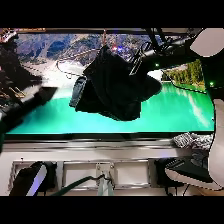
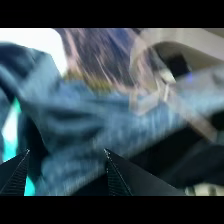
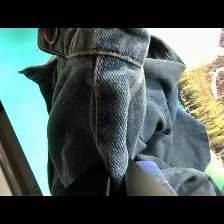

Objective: Fold the clothes and pants, and hang the long-sleeved shirts on hangers.

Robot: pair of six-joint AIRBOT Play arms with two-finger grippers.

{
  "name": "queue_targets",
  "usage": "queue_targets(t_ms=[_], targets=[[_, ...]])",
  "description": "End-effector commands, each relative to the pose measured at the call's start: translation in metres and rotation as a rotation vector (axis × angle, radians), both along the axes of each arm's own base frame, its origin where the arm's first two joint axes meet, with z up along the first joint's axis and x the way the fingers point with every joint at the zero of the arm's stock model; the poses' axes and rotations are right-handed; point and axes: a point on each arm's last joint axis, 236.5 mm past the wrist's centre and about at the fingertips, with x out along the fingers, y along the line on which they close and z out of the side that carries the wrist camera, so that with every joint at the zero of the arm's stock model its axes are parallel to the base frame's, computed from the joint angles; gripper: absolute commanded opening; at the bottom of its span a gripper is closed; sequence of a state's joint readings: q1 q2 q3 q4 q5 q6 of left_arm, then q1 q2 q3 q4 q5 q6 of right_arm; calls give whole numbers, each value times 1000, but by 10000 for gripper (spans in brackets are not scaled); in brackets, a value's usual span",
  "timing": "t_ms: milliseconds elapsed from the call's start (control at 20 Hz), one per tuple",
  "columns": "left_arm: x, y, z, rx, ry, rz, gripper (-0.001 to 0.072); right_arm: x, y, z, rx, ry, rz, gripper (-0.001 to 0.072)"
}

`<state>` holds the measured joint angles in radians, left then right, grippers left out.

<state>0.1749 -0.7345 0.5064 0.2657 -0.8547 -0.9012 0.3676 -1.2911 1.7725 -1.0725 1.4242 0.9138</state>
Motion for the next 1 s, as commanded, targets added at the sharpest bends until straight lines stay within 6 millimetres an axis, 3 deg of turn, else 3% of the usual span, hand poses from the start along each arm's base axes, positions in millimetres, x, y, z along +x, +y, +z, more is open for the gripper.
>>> queue_targets(t_ms=[0, 150, 200, 450, 600, 700, 850, 900, 950], targets=[[-33, -41, -35, 18, -77, -141, 594, -4, 6, 4, 31, 16, 4, 47], [-34, -51, -70, 116, -48, -153, 624, -8, 10, 6, 53, 28, 18, 47], [-31, -52, -79, 139, -33, -145, 669, -10, 13, 8, 66, 35, 27, 47], [-27, -55, -131, 190, 103, -130, 668, -25, 21, 11, 97, 81, 74, 47], [-8, -39, -144, 136, 176, 12, 474, -38, 24, 10, 107, 122, 112, 47], [1, -42, -131, 119, 96, 5, 475, -44, 23, 8, 98, 140, 127, 47], [9, -60, -88, 18, -82, -42, 474, -44, 23, 8, 96, 142, 129, 47], [12, -62, -77, -12, -116, -39, 389, -44, 23, 8, 96, 142, 129, 47], [13, -62, -72, -30, -130, -35, 187, -44, 23, 8, 95, 140, 128, 47]])
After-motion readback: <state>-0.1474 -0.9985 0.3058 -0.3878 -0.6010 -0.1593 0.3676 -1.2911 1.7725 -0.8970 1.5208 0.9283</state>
